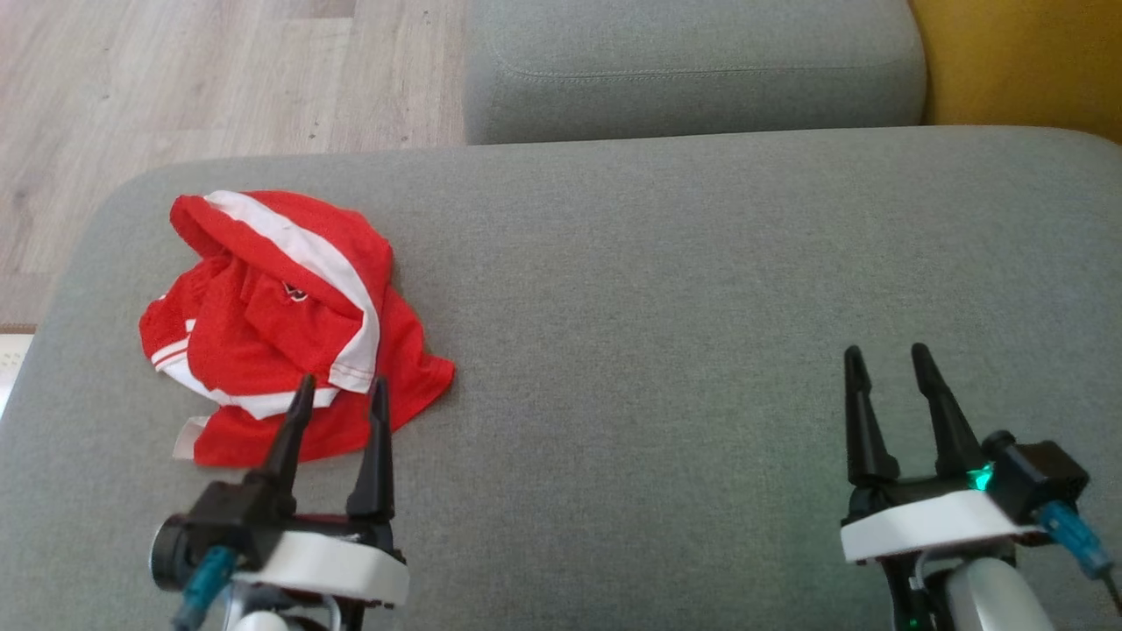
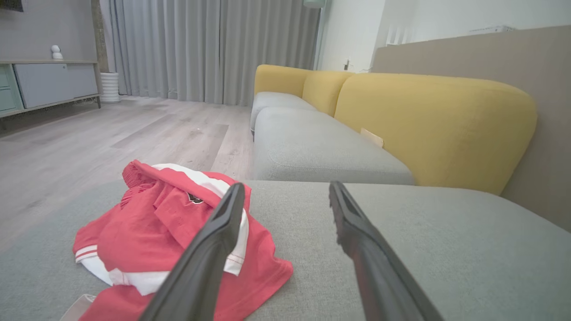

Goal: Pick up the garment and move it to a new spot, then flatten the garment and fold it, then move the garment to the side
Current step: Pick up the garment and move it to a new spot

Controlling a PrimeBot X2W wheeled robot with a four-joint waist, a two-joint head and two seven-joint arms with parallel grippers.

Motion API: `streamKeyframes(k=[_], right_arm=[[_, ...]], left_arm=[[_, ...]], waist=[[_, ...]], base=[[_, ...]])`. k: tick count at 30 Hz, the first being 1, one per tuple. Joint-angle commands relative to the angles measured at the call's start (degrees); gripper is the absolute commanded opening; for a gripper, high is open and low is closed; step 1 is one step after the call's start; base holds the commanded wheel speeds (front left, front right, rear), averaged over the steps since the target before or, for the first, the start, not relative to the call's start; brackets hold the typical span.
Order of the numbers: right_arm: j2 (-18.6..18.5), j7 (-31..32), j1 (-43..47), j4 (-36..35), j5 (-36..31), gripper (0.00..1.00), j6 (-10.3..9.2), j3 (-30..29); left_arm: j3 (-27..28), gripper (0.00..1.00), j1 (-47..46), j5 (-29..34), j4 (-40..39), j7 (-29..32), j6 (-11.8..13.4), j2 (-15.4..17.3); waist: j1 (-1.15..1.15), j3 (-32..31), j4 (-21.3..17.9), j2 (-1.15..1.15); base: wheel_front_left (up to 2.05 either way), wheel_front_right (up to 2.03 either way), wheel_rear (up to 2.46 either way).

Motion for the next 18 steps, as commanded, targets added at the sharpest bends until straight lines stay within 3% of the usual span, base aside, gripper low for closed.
streamKeyframes(k=[1,8,18], right_arm=[[-0.48,-0.98,-1.55,-1.79,-2.07,1.00,-0.04,1.83],[-0.49,-1.29,-1.71,-1.39,-3.16,1.00,-0.04,2.02],[-0.49,-1.29,-1.79,-0.79,-3.20,1.00,-0.04,1.88]], left_arm=[[2.41,1.00,-1.88,2.84,-1.32,-0.95,-0.78,-0.50],[4.36,1.00,-1.66,6.63,0.54,-1.26,-3.47,-2.33],[5.54,1.00,-1.64,6.83,0.72,-1.26,-4.48,-2.82]], waist=[[0.00,-0.07,-0.07,0.00],[0.00,-0.17,-0.39,0.00],[0.00,-0.08,-0.13,0.00]], base=[[0.00,0.00,0.00],[0.00,0.00,0.00],[0.00,0.00,0.00]])
